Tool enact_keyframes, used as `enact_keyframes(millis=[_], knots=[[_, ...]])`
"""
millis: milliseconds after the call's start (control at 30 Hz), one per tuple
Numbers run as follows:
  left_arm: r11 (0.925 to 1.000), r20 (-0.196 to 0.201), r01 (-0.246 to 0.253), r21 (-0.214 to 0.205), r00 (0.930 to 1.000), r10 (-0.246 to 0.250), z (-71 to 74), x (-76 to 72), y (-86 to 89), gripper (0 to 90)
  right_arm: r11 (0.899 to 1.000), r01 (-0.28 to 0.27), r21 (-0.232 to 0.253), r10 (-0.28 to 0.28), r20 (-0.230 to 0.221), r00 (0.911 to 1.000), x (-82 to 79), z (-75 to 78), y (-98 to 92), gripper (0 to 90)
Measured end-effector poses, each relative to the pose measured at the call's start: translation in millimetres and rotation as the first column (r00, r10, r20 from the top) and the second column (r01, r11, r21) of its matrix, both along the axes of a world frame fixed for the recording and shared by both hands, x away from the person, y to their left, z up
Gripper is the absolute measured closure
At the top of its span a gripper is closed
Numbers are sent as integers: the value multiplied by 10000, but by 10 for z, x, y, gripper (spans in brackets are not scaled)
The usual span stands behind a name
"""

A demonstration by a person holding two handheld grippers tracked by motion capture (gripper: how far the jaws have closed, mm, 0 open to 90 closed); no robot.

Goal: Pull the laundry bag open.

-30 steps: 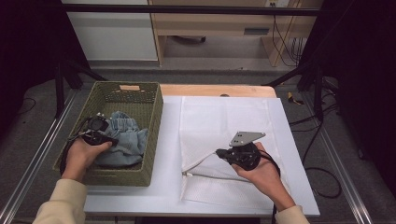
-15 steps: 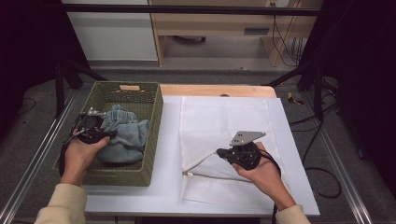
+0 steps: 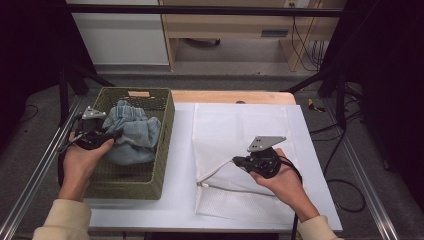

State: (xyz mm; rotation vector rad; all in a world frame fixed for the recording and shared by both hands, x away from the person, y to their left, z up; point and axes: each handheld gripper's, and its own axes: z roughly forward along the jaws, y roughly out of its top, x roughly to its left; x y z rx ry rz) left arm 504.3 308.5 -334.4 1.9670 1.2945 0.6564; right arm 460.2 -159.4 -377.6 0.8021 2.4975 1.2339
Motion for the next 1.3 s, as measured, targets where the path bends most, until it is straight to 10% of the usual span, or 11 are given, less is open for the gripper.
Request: enact_keyframes(millis=[1300], knots=[[9982,932,-153,-580,9954,207,301,-91,125,682,9999,2,-155,-5,-225,9997,46,20,-7,898]])
